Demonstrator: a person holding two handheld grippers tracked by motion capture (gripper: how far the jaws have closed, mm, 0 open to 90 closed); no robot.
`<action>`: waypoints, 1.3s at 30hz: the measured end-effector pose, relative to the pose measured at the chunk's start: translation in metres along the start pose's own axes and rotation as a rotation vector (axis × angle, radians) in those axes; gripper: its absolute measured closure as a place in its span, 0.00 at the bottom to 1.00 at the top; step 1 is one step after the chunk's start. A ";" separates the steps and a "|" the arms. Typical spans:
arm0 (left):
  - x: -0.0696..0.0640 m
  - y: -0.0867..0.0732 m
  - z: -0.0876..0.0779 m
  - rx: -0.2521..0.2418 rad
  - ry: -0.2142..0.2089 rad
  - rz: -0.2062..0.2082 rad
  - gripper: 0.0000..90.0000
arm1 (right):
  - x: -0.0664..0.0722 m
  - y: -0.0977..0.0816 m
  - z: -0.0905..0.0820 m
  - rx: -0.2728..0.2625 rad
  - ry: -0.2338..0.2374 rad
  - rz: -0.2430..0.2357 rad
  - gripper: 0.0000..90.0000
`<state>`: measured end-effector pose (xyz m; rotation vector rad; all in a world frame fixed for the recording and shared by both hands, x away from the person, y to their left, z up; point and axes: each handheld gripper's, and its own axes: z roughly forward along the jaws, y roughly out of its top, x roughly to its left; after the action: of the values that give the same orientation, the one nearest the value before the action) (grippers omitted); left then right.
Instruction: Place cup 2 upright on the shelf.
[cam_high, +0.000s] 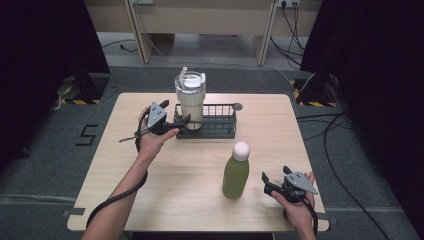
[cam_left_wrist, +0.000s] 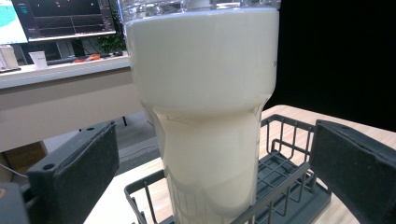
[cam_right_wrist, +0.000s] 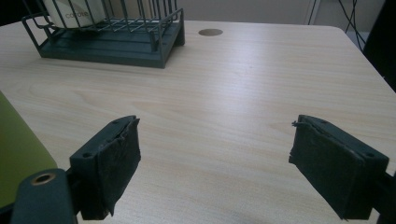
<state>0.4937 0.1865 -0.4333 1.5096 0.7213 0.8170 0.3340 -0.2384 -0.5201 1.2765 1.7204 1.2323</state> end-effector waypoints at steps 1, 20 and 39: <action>0.000 0.000 0.000 0.000 0.000 0.000 0.01 | 0.000 0.000 0.000 -0.001 0.000 0.002 0.17; 0.005 -0.003 -0.023 -0.011 0.014 -0.001 0.01 | 0.010 0.016 -0.024 -0.086 0.098 -0.020 0.19; 0.009 -0.017 -0.077 -0.014 0.039 -0.018 0.01 | 0.034 0.037 -0.043 -0.152 0.174 -0.083 0.18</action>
<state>0.4346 0.2385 -0.4467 1.4760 0.7551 0.8385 0.2978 -0.2157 -0.4695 1.0257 1.7436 1.4307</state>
